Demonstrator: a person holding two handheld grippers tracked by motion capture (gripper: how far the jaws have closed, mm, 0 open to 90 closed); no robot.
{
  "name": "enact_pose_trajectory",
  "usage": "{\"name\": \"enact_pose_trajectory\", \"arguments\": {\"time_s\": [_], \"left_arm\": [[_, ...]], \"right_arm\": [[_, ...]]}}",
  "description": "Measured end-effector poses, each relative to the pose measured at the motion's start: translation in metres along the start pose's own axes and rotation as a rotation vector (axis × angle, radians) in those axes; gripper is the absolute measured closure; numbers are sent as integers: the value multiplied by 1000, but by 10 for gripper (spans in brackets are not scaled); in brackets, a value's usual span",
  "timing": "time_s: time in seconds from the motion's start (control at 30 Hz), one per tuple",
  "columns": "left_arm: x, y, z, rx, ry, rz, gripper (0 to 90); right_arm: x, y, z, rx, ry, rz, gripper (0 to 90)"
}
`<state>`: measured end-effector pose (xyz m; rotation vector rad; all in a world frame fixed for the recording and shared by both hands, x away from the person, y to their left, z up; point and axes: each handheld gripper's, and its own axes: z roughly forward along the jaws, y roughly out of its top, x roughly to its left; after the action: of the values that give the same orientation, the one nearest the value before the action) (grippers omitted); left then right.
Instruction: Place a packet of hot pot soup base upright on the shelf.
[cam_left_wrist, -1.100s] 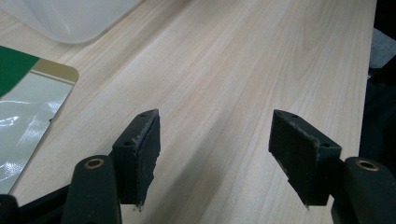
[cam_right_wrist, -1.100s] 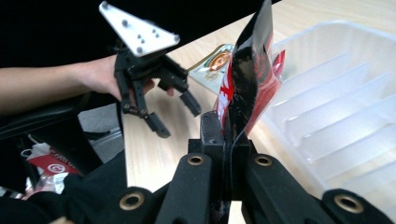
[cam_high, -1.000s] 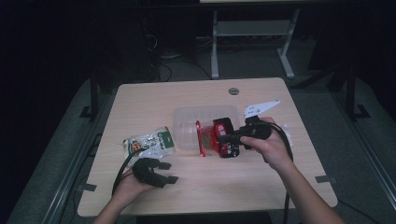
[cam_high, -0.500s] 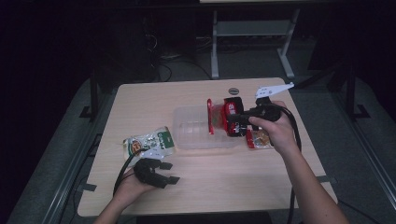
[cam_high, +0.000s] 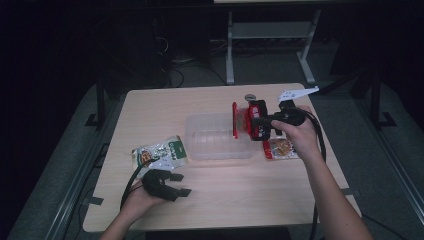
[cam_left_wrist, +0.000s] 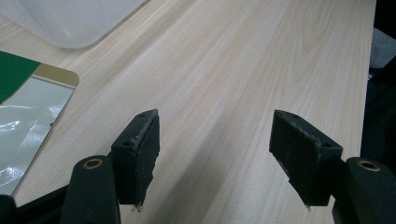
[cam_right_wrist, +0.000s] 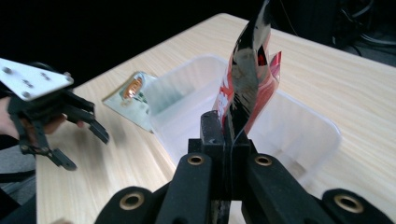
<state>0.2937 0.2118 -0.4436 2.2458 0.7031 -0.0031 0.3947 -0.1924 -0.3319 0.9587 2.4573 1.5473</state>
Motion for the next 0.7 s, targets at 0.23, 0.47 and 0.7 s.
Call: {"name": "enact_pose_trajectory", "arguments": {"time_s": [0.23, 0.47, 0.7], "left_arm": [[0, 0, 1, 0, -3, -4, 331], [0, -1, 1, 5, -5, -6, 331], [0, -1, 1, 4, -5, -10, 331]], "right_arm": [[-8, -9, 1, 36, -26, 15, 900], [-9, -14, 10, 58, -24, 24, 900], [-8, -15, 15, 66, -14, 30, 899]]}}
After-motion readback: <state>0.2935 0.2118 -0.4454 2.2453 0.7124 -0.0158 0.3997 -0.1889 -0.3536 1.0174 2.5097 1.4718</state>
